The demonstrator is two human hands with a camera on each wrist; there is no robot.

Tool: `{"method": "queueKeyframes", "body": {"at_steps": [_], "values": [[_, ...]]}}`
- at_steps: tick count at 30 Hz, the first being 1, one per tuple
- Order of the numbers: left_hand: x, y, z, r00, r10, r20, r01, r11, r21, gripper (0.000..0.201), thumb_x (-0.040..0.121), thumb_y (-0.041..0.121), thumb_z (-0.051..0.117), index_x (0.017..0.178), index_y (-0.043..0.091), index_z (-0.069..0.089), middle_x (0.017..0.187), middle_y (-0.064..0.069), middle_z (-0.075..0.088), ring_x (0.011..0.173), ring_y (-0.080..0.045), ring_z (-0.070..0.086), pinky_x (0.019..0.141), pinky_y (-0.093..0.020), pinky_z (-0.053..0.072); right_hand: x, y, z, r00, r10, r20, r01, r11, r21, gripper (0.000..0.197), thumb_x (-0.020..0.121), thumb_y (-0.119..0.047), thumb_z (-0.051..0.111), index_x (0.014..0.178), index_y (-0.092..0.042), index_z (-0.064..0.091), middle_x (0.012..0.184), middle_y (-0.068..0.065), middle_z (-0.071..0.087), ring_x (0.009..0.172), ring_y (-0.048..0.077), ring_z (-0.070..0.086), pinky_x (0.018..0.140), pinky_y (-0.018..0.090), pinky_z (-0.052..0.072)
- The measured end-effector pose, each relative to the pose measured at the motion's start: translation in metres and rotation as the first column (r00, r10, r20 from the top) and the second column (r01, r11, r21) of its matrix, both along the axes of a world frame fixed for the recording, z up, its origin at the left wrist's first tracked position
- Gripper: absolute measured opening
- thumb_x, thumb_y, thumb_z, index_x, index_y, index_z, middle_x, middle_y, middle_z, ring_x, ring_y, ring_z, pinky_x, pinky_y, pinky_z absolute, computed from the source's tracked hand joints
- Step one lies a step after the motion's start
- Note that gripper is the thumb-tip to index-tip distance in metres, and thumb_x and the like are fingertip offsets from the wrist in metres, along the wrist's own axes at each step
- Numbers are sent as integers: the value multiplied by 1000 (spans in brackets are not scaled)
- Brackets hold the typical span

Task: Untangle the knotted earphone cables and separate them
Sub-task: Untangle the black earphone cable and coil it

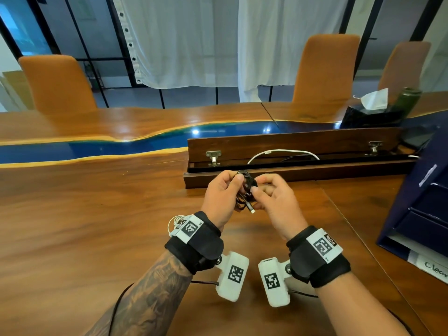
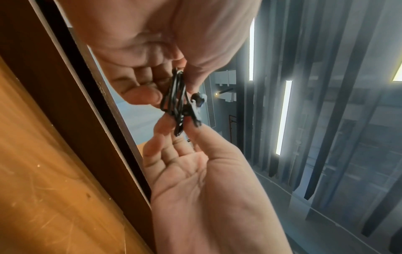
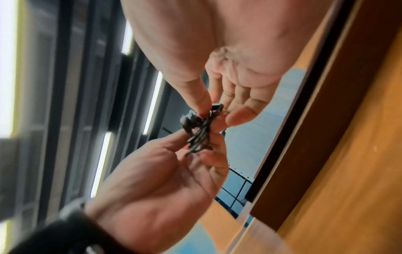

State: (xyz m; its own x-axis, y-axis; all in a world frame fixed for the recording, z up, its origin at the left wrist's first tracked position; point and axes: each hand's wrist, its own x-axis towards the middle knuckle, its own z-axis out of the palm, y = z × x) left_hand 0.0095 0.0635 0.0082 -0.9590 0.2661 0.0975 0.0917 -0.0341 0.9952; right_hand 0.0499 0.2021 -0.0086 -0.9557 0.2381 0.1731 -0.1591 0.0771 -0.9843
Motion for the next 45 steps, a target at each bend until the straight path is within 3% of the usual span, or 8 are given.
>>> {"method": "queueKeyframes", "body": {"at_steps": [4, 8, 11, 19, 23, 31, 37, 45], "values": [[-3, -1, -2, 999, 10, 53, -9, 1000, -10, 22, 105, 24, 50, 108, 7, 63, 95, -19, 69, 78, -29, 66, 60, -37, 54, 5, 1, 1, 993, 10, -115, 21, 965, 261, 23, 98, -7, 60, 106, -28, 51, 96, 1, 68, 84, 9, 69, 72, 26, 58], [-6, -4, -3, 998, 31, 60, -32, 999, 2, 22, 105, 25, 49, 104, 10, 65, 96, -17, 68, 81, -28, 66, 64, -41, 57, 11, 4, 1, 975, 146, -168, -52, 883, 466, 48, 94, -8, 65, 127, -41, 54, 112, -18, 62, 100, 2, 64, 79, 19, 55], [-8, -4, -5, 996, 59, 66, -59, 998, -8, 19, 104, 27, 51, 101, 18, 68, 104, -17, 71, 98, -34, 69, 78, -52, 60, 9, 6, -2, 964, 186, -192, -23, 773, 634, 60, 92, -14, 69, 143, -40, 51, 112, -15, 62, 95, 6, 59, 75, 18, 53], [-10, -13, -4, 995, 82, 55, -78, 994, -70, 22, 102, 21, 56, 87, 14, 70, 85, -11, 71, 76, -23, 68, 67, -39, 59, 7, 2, 3, 924, 151, -351, 245, 470, 848, 34, 91, -33, 74, 124, -26, 72, 75, -7, 72, 62, 8, 61, 54, 33, 57], [-8, -17, -6, 996, 73, 50, -71, 997, -44, 21, 103, 17, 54, 91, 8, 68, 76, -8, 68, 63, -17, 66, 53, -30, 55, 7, 5, 4, 940, 141, -311, 178, 574, 799, 27, 91, -35, 73, 117, -28, 73, 70, -13, 65, 60, 3, 56, 55, 31, 54], [-2, -18, -6, 997, 66, -48, -69, 995, -70, 21, 103, 16, 53, 91, 8, 67, 77, -7, 69, 67, -15, 67, 57, -29, 57, 9, 2, 3, 986, 98, -135, -2, 815, 579, 9, 94, -38, 67, 98, -30, 65, 71, -6, 67, 62, 12, 65, 59, 40, 59], [2, -16, -5, 994, 40, -98, -51, 993, -106, 18, 103, 17, 54, 97, 12, 69, 79, -1, 72, 71, -13, 69, 63, -31, 61, 7, -3, 4, 996, 17, -86, 37, 804, 593, 17, 91, -43, 70, 96, -31, 58, 70, -4, 67, 61, 10, 66, 60, 36, 60], [-3, -23, -11, 997, 74, 6, -74, 997, 0, 20, 104, 17, 51, 99, 9, 68, 85, -7, 73, 81, -20, 73, 65, -40, 61, 12, 10, 2, 993, -26, -113, 77, 872, 484, 14, 95, -19, 62, 91, -32, 63, 78, -4, 65, 72, 14, 62, 68, 40, 58]]}}
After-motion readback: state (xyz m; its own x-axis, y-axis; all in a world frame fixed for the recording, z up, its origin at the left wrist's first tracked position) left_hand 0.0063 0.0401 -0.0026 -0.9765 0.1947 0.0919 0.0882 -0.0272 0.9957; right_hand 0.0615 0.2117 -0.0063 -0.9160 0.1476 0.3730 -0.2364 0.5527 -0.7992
